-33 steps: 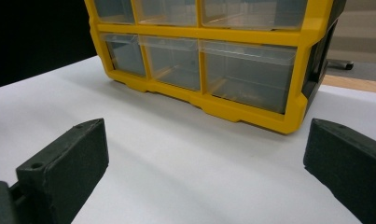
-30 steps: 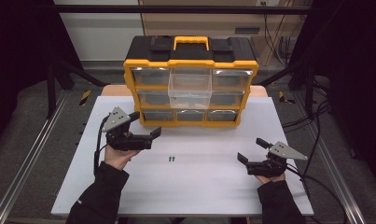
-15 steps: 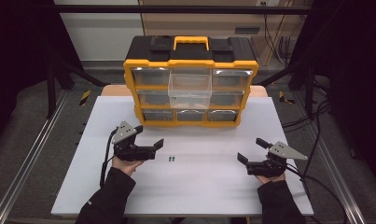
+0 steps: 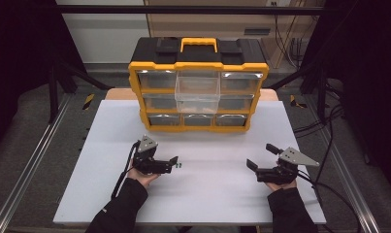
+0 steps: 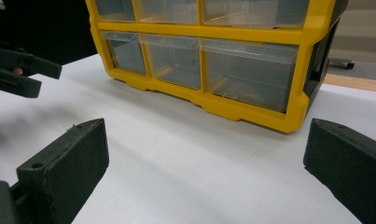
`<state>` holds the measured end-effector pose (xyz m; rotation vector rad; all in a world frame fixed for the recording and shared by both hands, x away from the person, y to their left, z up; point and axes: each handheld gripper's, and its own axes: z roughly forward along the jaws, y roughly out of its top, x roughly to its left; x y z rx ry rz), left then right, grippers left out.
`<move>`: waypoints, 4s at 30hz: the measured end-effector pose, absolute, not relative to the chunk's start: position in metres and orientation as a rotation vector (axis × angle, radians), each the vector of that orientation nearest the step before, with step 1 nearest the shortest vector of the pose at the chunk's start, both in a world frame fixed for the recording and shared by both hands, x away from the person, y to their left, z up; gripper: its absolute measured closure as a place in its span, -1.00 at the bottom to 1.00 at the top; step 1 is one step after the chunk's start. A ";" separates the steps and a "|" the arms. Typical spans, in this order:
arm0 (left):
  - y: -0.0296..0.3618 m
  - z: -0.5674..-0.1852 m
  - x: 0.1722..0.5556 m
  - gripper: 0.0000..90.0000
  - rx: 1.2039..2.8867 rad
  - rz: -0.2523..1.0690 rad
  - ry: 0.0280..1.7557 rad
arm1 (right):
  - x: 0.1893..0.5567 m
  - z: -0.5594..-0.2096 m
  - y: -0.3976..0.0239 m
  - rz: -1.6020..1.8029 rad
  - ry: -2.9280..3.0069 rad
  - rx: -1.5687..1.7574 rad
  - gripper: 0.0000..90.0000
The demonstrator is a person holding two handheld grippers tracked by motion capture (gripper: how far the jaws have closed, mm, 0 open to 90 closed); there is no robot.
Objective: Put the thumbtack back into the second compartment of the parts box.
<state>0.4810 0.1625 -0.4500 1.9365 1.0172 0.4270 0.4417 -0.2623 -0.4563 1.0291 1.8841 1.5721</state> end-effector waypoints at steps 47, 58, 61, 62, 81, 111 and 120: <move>0.132 -0.483 0.477 0.61 2.076 0.402 1.116 | 0.442 -0.456 -0.263 1.579 1.879 1.027 -0.99; 0.130 -0.483 0.476 0.86 2.098 0.459 1.120 | 0.442 -0.456 -0.263 1.575 1.881 1.026 -0.99; 0.130 -0.483 0.476 0.87 2.102 0.459 1.113 | 0.442 -0.456 -0.263 1.576 1.882 1.027 -0.99; 0.130 -0.483 0.476 0.88 2.104 0.459 1.110 | 0.442 -0.456 -0.263 1.575 1.881 1.028 -0.99; 0.140 -0.475 0.476 0.90 2.060 0.424 1.085 | 0.441 -0.455 -0.263 1.587 1.878 1.028 -0.99; 0.165 -0.431 0.465 0.90 1.951 0.396 1.023 | 0.441 -0.456 -0.263 1.583 1.889 1.025 -0.99; 0.173 -0.412 0.462 0.90 1.927 0.414 0.992 | 0.440 -0.456 -0.263 1.585 1.888 1.024 -0.99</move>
